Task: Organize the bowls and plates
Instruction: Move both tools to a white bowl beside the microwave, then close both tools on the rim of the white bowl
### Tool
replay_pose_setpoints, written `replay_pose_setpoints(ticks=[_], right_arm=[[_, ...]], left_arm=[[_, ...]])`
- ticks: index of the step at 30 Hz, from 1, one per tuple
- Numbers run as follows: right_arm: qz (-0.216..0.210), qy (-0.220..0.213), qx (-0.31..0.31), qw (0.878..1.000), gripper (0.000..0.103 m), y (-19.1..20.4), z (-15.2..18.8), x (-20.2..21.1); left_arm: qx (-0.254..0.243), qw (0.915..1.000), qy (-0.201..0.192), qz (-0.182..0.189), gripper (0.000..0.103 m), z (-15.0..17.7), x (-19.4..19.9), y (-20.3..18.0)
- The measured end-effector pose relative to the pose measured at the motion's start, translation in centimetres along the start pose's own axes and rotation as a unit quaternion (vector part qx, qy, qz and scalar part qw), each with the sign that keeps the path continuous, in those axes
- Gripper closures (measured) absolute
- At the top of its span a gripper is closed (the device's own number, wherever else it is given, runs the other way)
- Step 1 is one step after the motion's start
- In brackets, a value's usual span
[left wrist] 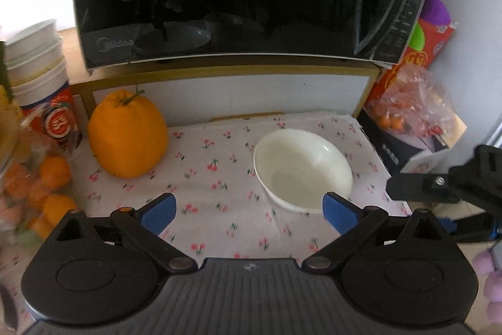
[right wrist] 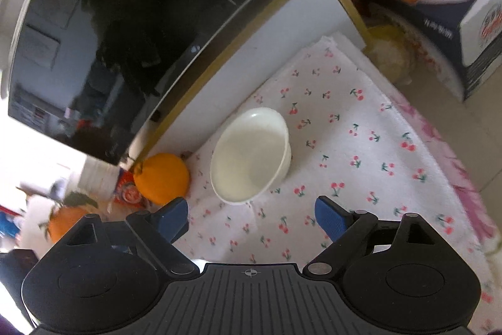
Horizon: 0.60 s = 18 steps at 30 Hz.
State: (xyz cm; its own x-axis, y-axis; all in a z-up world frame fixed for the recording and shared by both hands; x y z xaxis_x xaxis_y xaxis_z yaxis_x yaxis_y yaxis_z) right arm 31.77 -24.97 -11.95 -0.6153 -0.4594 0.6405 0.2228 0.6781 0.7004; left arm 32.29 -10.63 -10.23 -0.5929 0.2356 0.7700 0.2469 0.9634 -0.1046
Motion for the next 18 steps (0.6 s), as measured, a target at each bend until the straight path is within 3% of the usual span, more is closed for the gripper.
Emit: replay_pose_setpoints(ticks=[8,10,16,18], right_arm=[[-0.050,-0.003,-0.035,0.998,0.013,-2.1,-2.1,-2.9],[-0.053,-0.008,-0.036,0.998,0.014,-2.2,-2.3,-3.3],[-0.046,-0.020,-0.031,0.998,0.040,-2.0,-2.5,-4.4],[-0.043,-0.019,-0.032,0.998,0.054,-1.9,-2.5,-4.9]], left_arm=[[0.008,0.9995,-0.003,0.031,0.028,-0.8,-3.9,-0.2],[0.016,0.9991,0.001,0.039,0.040,-0.8,-4.5,-0.1],[0.052,0.9966,0.012,0.062,0.061,-0.4,-5.3,0.4],[0.063,0.9958,0.012,0.065,0.066,-0.3,-5.3,0.5]])
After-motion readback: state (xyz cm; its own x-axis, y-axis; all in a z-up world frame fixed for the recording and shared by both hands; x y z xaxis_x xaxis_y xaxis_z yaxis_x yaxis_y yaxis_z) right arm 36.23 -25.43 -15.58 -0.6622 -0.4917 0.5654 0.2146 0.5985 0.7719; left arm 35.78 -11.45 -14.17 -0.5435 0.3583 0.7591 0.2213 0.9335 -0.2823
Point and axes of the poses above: each gripper's, at about its wrist camera, not at the fingertips, and x roughly against the way its jaws point, y to its left, z to its underside, the point moved 9 cm from there along -x, roughly the way its jaws point, and after that the axes turned 5 degrees about y, right-handed, at the moved point
